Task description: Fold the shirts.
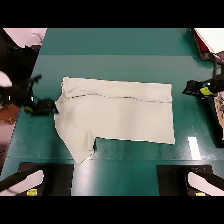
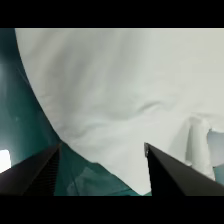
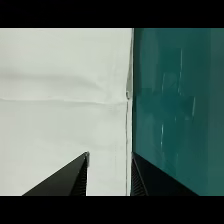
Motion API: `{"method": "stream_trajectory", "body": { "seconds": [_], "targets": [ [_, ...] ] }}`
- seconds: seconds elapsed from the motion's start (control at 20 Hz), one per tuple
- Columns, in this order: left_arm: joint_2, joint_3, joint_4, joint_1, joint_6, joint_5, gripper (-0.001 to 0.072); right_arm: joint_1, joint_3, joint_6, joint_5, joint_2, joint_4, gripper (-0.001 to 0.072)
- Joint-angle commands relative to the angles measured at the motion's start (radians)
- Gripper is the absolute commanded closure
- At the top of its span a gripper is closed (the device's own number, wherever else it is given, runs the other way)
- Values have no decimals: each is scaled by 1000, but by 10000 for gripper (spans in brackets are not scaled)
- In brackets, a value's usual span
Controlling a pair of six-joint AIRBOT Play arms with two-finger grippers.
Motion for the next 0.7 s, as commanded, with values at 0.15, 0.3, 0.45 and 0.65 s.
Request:
{"method": "stream_trajectory", "body": {
  "seconds": [0.15, 0.3, 0.45, 0.65],
  "targets": [
    [183, -399, -94, 8, -49, 61, 95, -15, -103, -10, -70, 88, 65, 404],
    [183, -444, -129, 8, -41, 151, 96, -15, -101, -13, -86, 89, 99, 405],
    [182, -454, -109, 8, -42, 163, 96, -15, -101, -17, -71, 89, 98, 405],
    [180, -480, -127, 8, -42, 211, 96, -15, -101, -17, -71, 89, 98, 405]
  ]
}}
